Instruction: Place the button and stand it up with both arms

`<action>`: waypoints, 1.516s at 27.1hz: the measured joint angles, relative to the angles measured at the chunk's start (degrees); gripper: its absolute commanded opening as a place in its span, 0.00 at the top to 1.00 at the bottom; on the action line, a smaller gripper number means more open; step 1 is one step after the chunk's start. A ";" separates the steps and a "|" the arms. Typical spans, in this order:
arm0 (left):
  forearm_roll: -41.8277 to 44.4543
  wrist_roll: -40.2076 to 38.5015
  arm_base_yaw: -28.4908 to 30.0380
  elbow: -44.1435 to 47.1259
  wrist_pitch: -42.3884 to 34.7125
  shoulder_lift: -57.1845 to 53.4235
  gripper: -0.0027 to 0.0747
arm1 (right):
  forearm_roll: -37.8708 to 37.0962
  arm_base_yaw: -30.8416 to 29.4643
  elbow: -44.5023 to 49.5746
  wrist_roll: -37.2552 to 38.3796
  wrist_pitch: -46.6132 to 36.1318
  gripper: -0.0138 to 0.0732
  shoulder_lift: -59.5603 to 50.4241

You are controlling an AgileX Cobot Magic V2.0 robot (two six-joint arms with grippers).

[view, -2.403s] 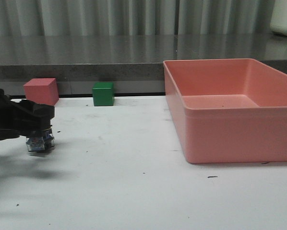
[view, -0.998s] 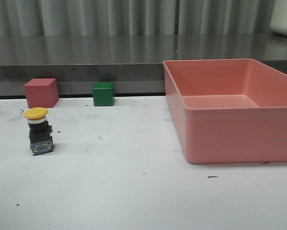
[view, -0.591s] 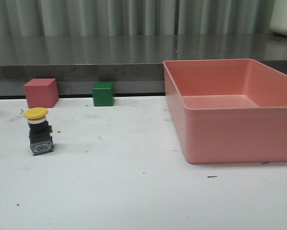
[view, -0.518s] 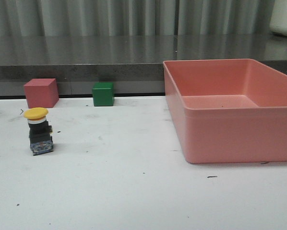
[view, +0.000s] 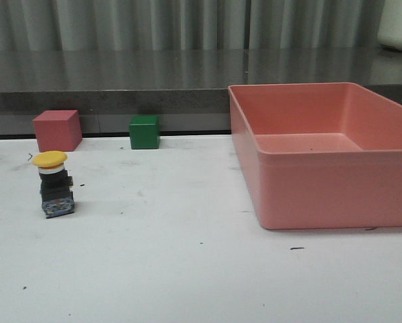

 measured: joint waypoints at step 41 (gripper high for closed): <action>-8.44 7.73 15.98 24.90 -9.55 -10.59 0.99 | 0.00 0.00 0.00 0.00 -0.10 0.91 0.00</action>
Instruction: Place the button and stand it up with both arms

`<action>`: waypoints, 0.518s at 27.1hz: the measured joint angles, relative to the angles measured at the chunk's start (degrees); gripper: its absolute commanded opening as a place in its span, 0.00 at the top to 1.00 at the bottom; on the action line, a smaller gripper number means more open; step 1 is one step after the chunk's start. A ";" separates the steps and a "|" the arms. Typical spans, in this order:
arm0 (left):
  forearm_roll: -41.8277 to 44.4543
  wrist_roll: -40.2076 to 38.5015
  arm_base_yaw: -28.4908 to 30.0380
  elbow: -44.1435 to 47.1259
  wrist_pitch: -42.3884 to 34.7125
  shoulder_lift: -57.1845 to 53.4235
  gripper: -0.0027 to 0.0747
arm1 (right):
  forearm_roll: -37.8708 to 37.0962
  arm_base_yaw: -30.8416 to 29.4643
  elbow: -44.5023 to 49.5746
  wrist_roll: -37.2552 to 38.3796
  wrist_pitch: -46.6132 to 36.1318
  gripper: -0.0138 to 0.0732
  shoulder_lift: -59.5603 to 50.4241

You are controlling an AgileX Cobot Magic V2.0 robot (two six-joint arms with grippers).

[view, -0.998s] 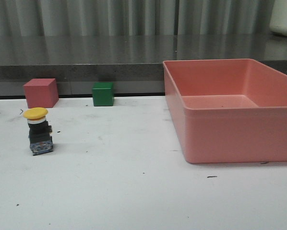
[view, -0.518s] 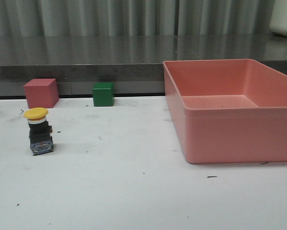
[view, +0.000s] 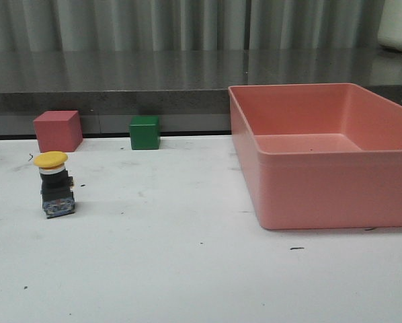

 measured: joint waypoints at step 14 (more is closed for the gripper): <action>-0.08 -0.13 0.00 2.39 -4.48 0.00 0.99 | 0.00 0.00 0.00 0.00 0.00 0.91 0.00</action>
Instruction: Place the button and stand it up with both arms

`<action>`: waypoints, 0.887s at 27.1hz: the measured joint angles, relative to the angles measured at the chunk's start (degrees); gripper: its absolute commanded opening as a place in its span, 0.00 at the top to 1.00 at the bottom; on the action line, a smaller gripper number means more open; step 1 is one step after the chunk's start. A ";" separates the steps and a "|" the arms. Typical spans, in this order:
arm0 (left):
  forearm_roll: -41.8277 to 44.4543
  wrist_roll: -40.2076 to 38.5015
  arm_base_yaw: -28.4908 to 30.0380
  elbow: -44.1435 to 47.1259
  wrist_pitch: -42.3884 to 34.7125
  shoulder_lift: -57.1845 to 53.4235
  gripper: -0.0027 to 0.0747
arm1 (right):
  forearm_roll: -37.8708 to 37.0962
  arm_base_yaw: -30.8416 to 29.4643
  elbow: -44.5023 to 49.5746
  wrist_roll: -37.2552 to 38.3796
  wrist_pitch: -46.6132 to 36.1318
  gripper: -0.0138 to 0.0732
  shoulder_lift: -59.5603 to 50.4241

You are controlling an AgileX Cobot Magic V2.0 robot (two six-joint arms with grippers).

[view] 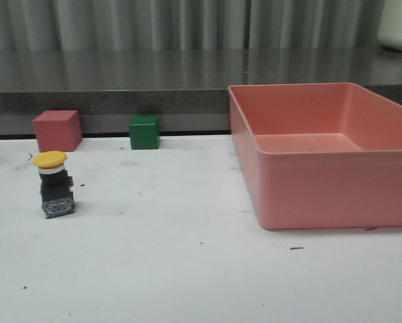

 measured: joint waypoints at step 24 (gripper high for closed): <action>0.00 -0.09 0.00 0.00 -0.04 0.00 0.99 | 0.04 0.00 0.38 -2.62 -0.42 0.91 0.00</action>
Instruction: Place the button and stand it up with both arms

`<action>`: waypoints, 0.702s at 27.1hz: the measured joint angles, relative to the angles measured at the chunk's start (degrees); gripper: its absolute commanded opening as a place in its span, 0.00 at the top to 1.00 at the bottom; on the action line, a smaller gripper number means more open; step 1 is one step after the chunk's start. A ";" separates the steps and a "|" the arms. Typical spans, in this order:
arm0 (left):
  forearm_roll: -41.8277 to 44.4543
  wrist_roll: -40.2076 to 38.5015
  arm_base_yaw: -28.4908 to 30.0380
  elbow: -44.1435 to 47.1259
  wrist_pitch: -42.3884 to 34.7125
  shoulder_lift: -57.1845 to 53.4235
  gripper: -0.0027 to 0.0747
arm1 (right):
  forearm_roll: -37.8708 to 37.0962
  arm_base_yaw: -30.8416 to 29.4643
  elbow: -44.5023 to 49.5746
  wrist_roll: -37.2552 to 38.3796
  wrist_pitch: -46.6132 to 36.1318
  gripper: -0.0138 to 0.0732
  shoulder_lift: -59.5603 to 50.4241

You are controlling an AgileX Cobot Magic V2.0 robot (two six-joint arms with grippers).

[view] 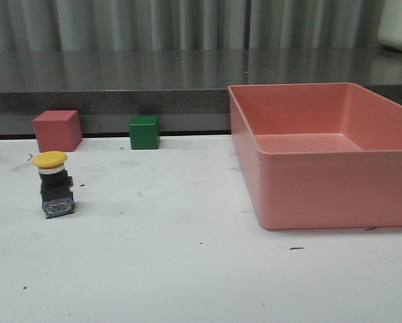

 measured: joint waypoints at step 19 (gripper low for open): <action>0.00 0.00 0.00 0.00 -0.11 0.00 0.99 | 25.92 -12.72 26.51 -20.73 -22.51 0.91 -11.25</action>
